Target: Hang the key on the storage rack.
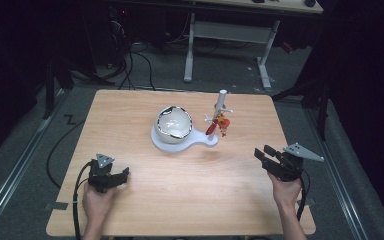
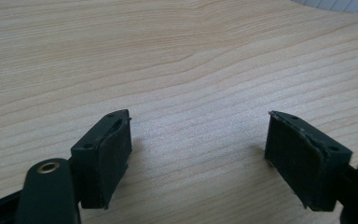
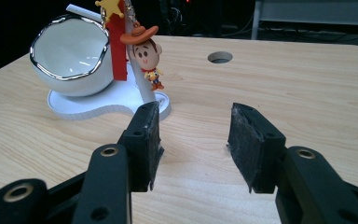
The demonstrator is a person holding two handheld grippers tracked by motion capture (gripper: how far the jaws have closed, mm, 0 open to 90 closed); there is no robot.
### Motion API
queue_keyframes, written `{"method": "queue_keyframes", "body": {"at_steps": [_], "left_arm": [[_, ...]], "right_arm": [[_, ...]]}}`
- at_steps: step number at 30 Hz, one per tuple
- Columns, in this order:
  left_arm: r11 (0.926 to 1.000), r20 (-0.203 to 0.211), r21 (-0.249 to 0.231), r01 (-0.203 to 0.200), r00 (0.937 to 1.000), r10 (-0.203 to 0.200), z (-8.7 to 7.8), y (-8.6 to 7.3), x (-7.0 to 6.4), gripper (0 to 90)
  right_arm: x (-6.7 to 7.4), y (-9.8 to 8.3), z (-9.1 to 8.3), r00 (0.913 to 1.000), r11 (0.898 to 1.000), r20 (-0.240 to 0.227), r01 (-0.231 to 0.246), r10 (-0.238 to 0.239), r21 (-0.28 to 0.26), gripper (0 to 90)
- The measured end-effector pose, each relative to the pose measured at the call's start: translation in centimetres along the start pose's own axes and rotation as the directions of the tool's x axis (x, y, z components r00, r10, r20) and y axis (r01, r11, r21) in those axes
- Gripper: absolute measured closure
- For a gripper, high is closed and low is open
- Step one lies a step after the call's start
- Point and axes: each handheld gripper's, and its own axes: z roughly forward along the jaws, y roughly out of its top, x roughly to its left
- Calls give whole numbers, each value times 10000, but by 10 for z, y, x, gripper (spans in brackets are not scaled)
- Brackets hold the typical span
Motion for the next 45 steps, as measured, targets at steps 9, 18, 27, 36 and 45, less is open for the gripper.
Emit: {"method": "queue_keyframes", "body": {"at_steps": [9, 18, 27, 36, 45], "left_arm": [[10000, -1, -2, 5, 10000, -5, 0, 0, 0, 231], [10000, -1, 0, 2, 10000, -2, 0, 0, 0, 232], [10000, -4, 3, 4, 10000, -4, 0, 0, 0, 232], [10000, -6, 1, 7, 10000, -7, 0, 0, 0, 231], [10000, -7, 1, 7, 10000, -7, 0, 0, 0, 231]], "right_arm": [[-3, -8, -3, 9999, 10000, 101, 5, -6, 87, 551], [-7, -15, -4, 9998, 9998, 117, -167, 165, 140, 547], [-11, -23, -2, 9992, 9991, 148, -369, 367, 192, 541], [-13, -26, 3, 9987, 9989, 363, -357, 346, 316, 540], [-15, -33, 9, 9980, 9978, 487, -432, 408, 512, 539]]}}
